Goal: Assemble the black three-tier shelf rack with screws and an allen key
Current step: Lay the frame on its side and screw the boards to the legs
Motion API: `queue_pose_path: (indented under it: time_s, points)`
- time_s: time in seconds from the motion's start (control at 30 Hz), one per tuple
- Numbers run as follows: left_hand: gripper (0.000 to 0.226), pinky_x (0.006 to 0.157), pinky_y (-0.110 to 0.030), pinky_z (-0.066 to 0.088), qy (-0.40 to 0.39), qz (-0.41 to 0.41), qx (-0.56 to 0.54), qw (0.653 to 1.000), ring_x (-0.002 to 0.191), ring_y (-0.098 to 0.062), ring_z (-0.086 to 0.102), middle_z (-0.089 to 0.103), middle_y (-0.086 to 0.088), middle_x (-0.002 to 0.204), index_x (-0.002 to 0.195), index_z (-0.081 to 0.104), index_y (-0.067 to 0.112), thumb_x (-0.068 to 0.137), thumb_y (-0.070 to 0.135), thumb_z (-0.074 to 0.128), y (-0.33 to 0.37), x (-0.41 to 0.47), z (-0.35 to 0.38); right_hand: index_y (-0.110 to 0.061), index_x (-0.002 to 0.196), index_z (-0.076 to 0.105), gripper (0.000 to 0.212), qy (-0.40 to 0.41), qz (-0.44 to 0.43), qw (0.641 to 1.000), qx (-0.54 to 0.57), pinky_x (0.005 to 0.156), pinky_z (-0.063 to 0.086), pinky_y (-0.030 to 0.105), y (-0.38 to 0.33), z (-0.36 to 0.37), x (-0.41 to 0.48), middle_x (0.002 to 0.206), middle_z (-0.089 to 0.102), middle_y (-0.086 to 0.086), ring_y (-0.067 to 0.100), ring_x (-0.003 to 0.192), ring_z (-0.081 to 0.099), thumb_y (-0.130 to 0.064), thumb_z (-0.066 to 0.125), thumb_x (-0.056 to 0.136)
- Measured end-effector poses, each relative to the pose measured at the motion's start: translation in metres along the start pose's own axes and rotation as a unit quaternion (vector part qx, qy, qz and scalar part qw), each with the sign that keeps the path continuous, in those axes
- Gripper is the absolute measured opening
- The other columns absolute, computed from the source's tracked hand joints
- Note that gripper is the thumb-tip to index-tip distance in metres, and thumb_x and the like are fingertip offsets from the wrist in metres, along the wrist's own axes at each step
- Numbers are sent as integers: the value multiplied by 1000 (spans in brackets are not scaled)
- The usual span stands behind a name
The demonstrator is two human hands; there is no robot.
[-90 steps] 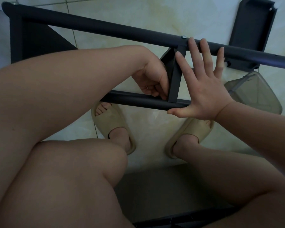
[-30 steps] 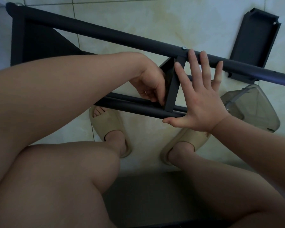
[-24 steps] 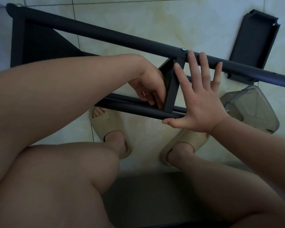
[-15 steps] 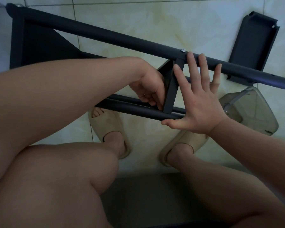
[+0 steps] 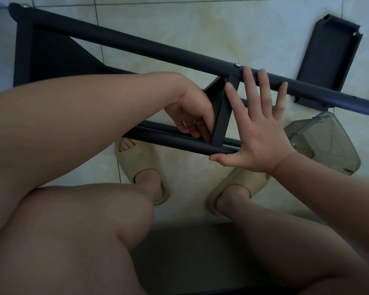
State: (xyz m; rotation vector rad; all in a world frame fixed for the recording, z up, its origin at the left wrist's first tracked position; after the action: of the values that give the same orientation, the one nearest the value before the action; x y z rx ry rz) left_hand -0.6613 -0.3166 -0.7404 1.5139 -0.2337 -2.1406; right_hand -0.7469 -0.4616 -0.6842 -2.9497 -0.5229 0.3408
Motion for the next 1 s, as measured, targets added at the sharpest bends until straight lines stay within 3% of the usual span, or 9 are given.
queue_pose_path:
  time_s: [0.47, 1.0]
  points:
    - [7, 67, -21, 40, 9, 9, 5, 1000, 70, -8, 55, 69, 5, 76, 90, 69, 16, 88, 9, 66, 5, 2, 3, -11, 163, 14, 131, -9, 5, 1000, 8, 115, -5, 74, 0, 0, 0, 167, 3, 26, 50, 153, -2, -94, 51, 68]
    - [15, 68, -21, 43, 8, 29, -13, 999, 71, -9, 58, 66, 3, 79, 101, 67, 11, 88, 4, 66, 4, 0, 3, -12, 163, 13, 131, -2, 3, 1000, 5, 115, -5, 74, 0, 2, 0, 167, 5, 26, 50, 153, -1, -95, 50, 68]
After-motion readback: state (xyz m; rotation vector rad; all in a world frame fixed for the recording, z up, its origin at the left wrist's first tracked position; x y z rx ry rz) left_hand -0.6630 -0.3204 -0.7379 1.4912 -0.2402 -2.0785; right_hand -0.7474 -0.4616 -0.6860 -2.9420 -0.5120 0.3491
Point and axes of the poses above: each hand's wrist, its own x-axis towards the middle knuckle, its own z-axis out of the palm, y = z × x, the point moved 3 cm from there along x, towards the middle knuckle
